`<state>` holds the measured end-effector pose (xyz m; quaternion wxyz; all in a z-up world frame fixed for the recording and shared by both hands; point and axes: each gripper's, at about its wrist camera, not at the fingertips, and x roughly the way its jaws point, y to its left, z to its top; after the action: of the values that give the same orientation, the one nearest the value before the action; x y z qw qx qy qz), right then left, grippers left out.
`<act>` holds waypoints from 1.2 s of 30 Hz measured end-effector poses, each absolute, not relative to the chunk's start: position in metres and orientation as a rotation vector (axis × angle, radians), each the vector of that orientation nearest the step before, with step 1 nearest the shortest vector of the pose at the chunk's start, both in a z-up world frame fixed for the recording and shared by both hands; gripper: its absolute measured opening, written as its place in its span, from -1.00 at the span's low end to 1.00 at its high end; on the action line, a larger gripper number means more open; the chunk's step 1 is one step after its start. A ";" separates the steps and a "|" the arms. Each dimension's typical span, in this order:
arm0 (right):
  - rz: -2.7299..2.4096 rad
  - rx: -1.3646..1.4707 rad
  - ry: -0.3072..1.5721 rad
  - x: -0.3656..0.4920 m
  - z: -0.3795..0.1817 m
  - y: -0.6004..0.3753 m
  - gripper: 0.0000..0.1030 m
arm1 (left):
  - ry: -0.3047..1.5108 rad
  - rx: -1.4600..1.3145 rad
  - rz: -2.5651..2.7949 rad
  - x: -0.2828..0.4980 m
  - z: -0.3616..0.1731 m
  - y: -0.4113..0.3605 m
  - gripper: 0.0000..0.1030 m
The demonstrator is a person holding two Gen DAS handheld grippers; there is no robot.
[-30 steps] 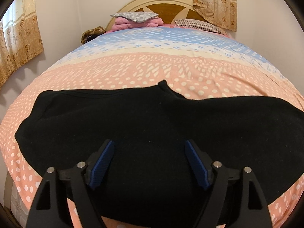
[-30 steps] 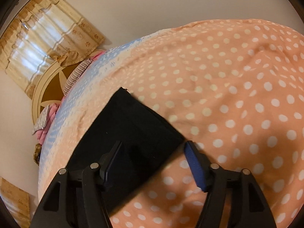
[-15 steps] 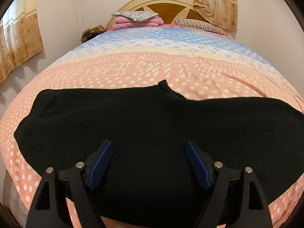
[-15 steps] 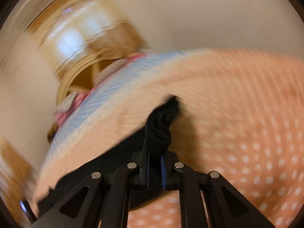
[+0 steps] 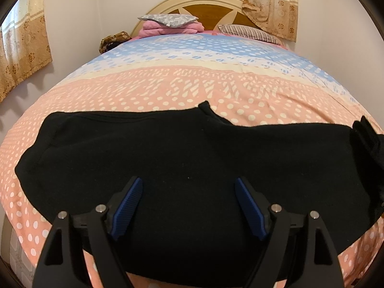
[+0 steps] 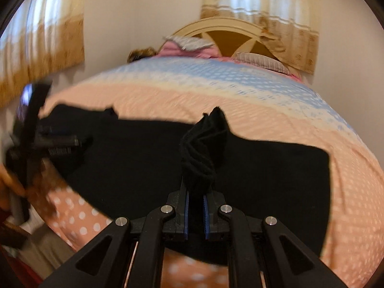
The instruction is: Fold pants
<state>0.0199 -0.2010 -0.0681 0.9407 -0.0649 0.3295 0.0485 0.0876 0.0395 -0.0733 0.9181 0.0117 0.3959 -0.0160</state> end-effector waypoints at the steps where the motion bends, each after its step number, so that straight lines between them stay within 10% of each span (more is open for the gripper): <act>1: 0.100 -0.142 0.678 0.020 -0.074 -0.198 -0.82 | 0.813 0.026 -0.034 0.088 -0.074 0.039 0.60; 8: 0.077 -0.241 0.651 0.018 -0.078 -0.181 -0.80 | 0.806 0.035 -0.031 0.088 -0.074 0.037 0.66; 17: 0.219 -0.288 0.705 -0.012 -0.077 -0.177 -0.28 | 0.830 0.028 -0.065 0.091 -0.070 0.035 0.66; 25: 0.209 0.214 0.639 0.012 -0.030 -0.278 -0.28 | 0.830 0.037 -0.162 0.086 -0.063 0.009 0.66; 36: 0.329 0.103 0.685 0.073 -0.071 -0.206 -0.26 | 0.832 0.057 -0.167 0.085 -0.059 0.006 0.66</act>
<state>0.0725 -0.2060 -0.0706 0.9273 0.0503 0.3343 0.1604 0.0846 0.0061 -0.0589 0.9109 0.0279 0.4036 -0.0811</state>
